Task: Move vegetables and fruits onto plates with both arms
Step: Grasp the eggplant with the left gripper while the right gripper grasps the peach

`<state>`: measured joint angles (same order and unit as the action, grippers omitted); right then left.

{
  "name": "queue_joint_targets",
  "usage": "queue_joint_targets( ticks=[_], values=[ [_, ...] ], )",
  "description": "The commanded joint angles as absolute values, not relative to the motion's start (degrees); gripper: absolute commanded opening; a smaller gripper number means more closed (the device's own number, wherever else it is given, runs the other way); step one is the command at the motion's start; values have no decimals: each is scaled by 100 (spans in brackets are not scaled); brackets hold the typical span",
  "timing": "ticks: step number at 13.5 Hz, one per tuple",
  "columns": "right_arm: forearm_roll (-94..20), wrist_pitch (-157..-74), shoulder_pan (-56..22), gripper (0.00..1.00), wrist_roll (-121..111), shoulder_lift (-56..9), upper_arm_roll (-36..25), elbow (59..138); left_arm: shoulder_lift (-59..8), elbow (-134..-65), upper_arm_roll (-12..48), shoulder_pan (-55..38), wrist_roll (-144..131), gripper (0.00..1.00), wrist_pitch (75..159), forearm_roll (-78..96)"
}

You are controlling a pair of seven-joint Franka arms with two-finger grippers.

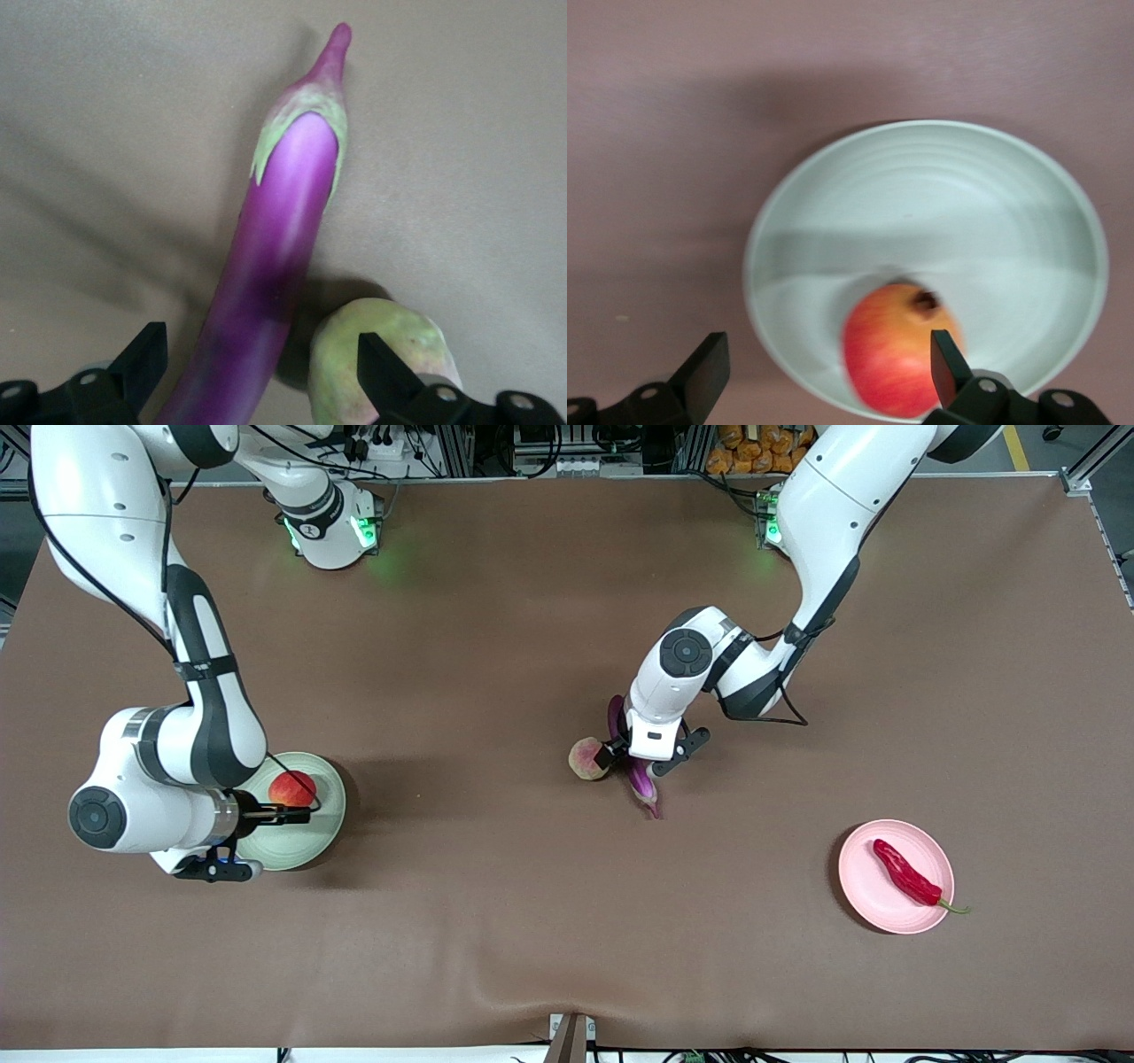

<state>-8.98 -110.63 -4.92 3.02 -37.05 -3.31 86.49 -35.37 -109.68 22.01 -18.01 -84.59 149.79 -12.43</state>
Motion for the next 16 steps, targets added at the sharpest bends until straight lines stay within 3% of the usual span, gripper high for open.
queue_joint_targets(
  ticks=[1,8,9,10,13,14,16],
  values=[
    [-1046,-10908,-676,100,859,-3621,-316,8482,-3384,-11259,2180,-1784,-8499,96,15047,-1458],
    [-1397,-10863,-1309,100,2538,-3630,-308,8332,-3885,-11171,2118,-1802,-8569,92,16074,-1485],
    [-1441,-10855,-1388,100,2784,-3621,-299,8280,-3885,-11171,2118,-1802,-8569,87,16075,-1485],
    [-1441,-10820,-1458,100,2978,-3621,-299,8192,-3876,-11197,2118,-1784,-8569,80,16075,-1494],
    [-1572,-10582,-1608,100,3479,-3621,-299,7963,-3832,-11285,2118,-1767,-8561,15,16058,-1503],
    [-1791,-10582,-1713,100,3785,-3621,-299,7954,-3780,-11329,2118,-1767,-8569,0,16058,-1503],
    [-1907,-10573,-1898,100,4217,-3612,-299,7875,-3561,-11355,2118,-1749,-8727,0,15962,-1503]
  ],
)
